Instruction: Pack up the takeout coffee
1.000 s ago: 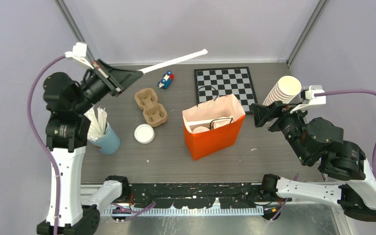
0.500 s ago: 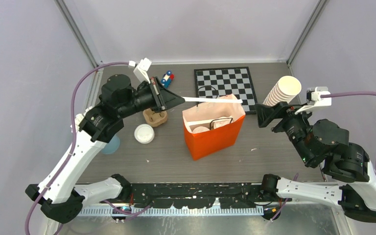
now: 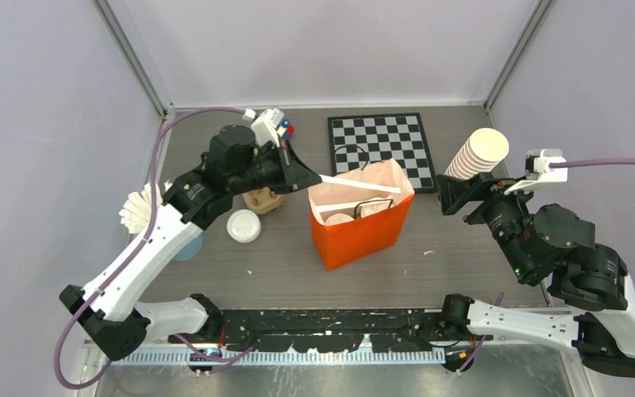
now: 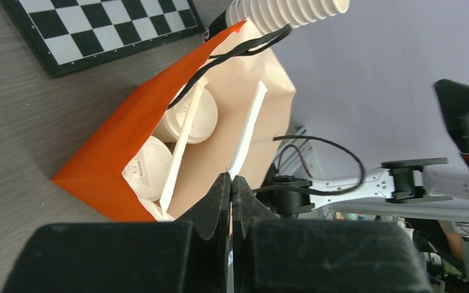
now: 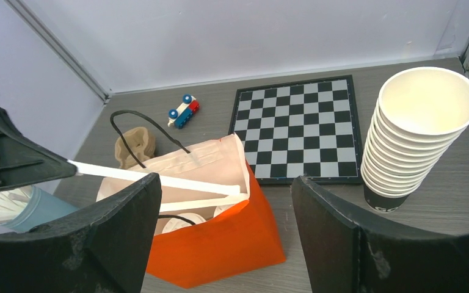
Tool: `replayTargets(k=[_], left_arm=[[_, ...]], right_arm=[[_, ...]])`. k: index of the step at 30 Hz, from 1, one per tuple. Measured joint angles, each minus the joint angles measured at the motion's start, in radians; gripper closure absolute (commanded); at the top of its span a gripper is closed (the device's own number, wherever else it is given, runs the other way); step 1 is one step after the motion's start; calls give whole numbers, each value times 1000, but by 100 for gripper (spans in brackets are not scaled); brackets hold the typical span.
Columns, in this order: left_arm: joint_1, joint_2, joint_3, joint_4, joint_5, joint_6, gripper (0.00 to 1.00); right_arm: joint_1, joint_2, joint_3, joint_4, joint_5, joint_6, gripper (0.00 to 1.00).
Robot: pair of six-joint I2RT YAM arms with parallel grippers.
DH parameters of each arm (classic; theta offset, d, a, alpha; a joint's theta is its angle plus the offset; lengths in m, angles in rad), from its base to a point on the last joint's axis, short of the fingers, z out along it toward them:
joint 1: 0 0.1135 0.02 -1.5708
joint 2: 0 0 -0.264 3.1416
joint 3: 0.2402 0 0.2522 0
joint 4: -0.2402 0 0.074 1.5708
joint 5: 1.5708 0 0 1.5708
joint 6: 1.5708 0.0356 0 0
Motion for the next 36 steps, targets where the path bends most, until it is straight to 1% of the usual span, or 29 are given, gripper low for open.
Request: replayTargets(k=[6,7,9,11,14,16,19,23,24,25,26,30,33,36], left_arm=[[-43,77,-14,2,-23,32,100],[-48,81,-19,2,-26,38,98],[-56,89,-31,2,-32,47,91],[-59,96,-35,1,-35,55,80],[-60,99,-34,-10,-53,82,60],[-60,99,-19,-36,-75,108,50],[-60,99,36,-95,-117,153,41],[-60,98,148,-174,-187,213,28],[-60,98,185,-198,-214,229,17],[-60,97,212,-215,-234,239,2],[-60,94,239,-232,-254,255,1],[-60,59,305,-281,-329,286,0],[-60,1,306,-305,-368,306,0],[-60,-84,264,-298,-394,310,0]], right_arm=[[0,0,-1,-9,5,8,18],[0,-1,-1,-13,5,11,18],[0,-3,-1,-27,8,23,18],[0,-6,-1,-40,11,29,18],[0,-8,-1,-53,14,42,18],[0,-9,-1,-55,18,48,18],[0,-8,-1,-58,18,50,18],[0,13,8,-74,13,55,13],[0,29,17,-84,8,58,11],[0,42,24,-90,5,61,11],[0,61,35,-103,0,66,11],[0,125,59,-129,-59,74,9],[0,159,70,-140,-135,82,8],[0,188,90,-158,-163,124,8]])
